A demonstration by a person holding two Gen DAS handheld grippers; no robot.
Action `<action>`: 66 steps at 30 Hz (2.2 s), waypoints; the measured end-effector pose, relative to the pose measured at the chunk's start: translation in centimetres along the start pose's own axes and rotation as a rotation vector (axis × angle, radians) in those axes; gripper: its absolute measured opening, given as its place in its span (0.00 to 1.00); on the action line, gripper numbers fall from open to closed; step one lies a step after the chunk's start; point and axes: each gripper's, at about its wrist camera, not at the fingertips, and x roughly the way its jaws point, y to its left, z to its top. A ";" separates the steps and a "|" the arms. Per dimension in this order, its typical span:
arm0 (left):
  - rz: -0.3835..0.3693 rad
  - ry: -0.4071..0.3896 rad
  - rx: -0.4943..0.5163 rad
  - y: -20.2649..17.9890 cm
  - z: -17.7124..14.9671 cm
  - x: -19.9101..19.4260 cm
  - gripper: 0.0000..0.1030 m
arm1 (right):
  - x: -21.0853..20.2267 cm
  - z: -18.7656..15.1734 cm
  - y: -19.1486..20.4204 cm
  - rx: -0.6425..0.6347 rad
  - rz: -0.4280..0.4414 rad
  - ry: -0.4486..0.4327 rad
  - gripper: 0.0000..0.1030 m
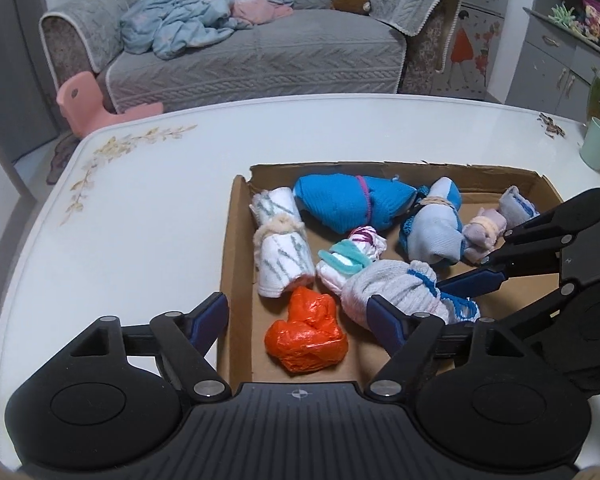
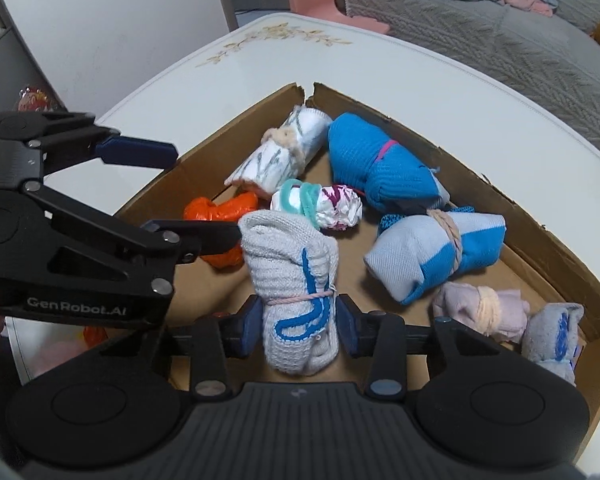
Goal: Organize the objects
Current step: 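Lower orange bag and white-blue sock into the tray and open both tools, then grasp bubble-wrapped teal bundle with left tool while right tool grasps pastel bagged sock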
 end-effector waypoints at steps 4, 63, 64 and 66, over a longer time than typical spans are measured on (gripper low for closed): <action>-0.002 0.013 0.018 -0.1 -0.2 0.1 0.80 | 0.2 -0.2 -0.2 -0.005 0.009 0.015 0.38; -0.149 0.101 0.019 -6.0 -16.5 -9.8 0.84 | -6.8 -14.8 7.8 -0.107 -0.001 0.096 0.55; -0.154 0.105 0.017 -6.1 -16.5 -9.5 0.84 | -6.9 -14.9 7.5 -0.096 -0.008 0.095 0.55; -0.171 0.113 0.004 -6.3 -16.3 -9.1 0.84 | -7.1 -15.1 7.0 -0.085 -0.039 0.106 0.56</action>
